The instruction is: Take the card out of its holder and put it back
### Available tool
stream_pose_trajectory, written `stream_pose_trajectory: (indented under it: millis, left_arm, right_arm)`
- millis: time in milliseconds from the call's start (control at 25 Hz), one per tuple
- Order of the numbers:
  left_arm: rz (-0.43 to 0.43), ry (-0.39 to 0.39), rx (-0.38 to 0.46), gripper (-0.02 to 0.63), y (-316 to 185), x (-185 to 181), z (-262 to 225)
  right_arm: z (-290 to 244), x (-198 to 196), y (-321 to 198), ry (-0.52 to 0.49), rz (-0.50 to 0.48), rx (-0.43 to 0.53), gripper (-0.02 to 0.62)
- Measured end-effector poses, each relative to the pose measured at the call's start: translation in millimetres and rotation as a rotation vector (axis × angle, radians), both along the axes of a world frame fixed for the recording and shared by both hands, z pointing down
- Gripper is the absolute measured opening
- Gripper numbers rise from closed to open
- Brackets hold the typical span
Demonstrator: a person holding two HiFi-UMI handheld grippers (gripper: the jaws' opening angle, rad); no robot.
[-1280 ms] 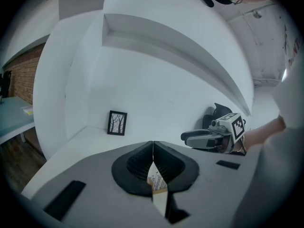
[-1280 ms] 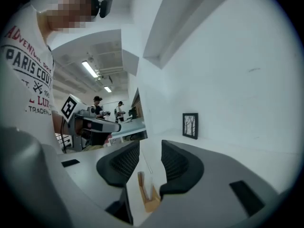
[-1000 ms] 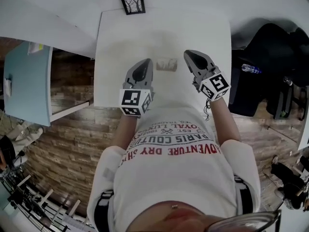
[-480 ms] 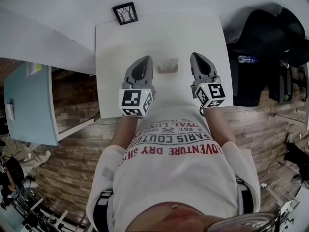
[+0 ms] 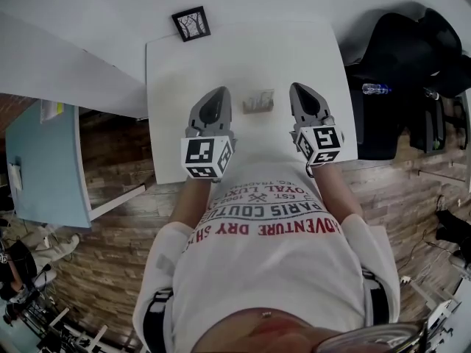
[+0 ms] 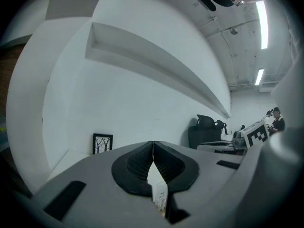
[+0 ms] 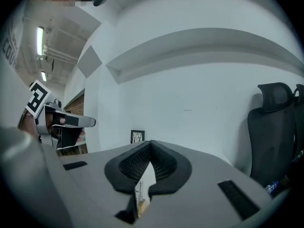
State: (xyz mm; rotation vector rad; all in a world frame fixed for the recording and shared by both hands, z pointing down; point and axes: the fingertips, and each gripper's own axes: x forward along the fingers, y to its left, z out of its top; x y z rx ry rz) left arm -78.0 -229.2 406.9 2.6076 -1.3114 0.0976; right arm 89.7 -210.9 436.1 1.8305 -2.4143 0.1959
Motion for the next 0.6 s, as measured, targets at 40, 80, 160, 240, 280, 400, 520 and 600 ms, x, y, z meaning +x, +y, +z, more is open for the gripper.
stream_pose_trajectory:
  millis: [40,80,160,240,280,400,520,600]
  left_arm:
    - [-0.004,0.002,-0.006,0.026,-1,-2,2]
    - [-0.006,0.004,-0.012,0.026,-1,-3,4]
    - [-0.009,0.011,-0.016,0.026,-1,-3,4]
    - [-0.008,0.018,-0.014,0.026,0,-2,3]
    - [-0.008,0.02,-0.013,0.026,1,-2,3]
    - [-0.008,0.022,-0.017,0.026,4,1,3]
    - [-0.018,0.017,-0.025,0.026,4,0,9]
    - [-0.02,0.01,-0.028,0.026,4,0,13]
  right_arm:
    - [1,-2,0,0.004,-0.002,-0.003,0.025]
    - [2,-3,1,0.007,-0.002,-0.007,0.025]
    - [3,-2,2,0.005,0.005,-0.013,0.025]
    - [2,0,4,-0.004,0.015,-0.018,0.025]
    - [2,2,6,-0.009,0.02,-0.02,0.025]
    - [3,7,10,-0.014,0.028,-0.02,0.025]
    - [6,7,11,-0.005,0.025,-0.027,0.025]
    - [8,7,12,-0.004,0.026,-0.032,0.025]
